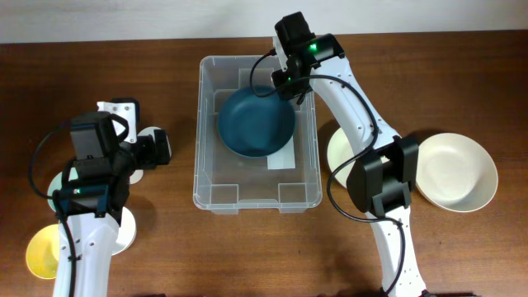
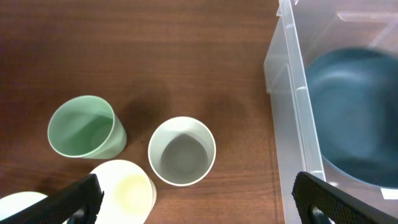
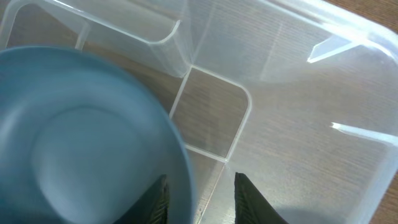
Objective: Pack container
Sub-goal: 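Carry the blue bowl into the clear bin and release it, then move the right gripper to the rim of the right cream bowl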
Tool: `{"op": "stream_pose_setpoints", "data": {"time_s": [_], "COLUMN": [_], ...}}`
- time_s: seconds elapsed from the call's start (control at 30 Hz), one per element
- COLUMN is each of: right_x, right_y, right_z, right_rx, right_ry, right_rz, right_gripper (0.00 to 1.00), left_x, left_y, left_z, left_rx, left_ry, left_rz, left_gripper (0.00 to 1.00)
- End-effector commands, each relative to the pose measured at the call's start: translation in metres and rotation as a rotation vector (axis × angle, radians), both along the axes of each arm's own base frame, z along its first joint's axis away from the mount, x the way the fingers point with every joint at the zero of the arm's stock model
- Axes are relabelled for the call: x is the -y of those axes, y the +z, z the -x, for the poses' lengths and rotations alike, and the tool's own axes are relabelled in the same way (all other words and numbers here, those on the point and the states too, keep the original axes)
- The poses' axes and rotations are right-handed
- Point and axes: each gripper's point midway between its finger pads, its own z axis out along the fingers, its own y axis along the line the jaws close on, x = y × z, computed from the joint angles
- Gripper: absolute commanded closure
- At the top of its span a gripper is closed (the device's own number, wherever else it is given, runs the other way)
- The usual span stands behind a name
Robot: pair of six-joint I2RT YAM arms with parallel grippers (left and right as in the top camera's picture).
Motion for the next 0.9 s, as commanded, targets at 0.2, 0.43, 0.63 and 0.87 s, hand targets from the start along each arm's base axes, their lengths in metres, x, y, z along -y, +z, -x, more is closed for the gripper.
{"op": "stream_pose_setpoints", "data": {"time_s": [0.2, 0.43, 0.63, 0.87], "right_x": [0.085, 0.268, 0.372, 0.383], "right_y": [0.154, 0.212, 0.191, 0.185], "right_z": [-0.01, 0.056, 0.133, 0.179], "right_rx": [0.264, 0.245, 0.056, -0.041], "right_ry": [-0.31, -0.967, -1.26, -1.214], "right_rz": [-0.087, -0.206, -0.214, -0.339], "right_gripper": [0.59, 0.56, 0.56, 0.57], "left_x": [-0.004, -0.005, -0.005, -0.005], "left_y": [0.016, 0.019, 0.023, 0.028], "left_z": [-0.009, -0.012, -0.015, -0.019], "left_rx": [0.059, 0.077, 0.094, 0.121], "left_ry": [0.02, 0.02, 0.019, 0.02], "left_rz": [-0.001, -0.003, -0.004, -0.006], "left_gripper": [0.0, 0.0, 0.0, 0.0]}}
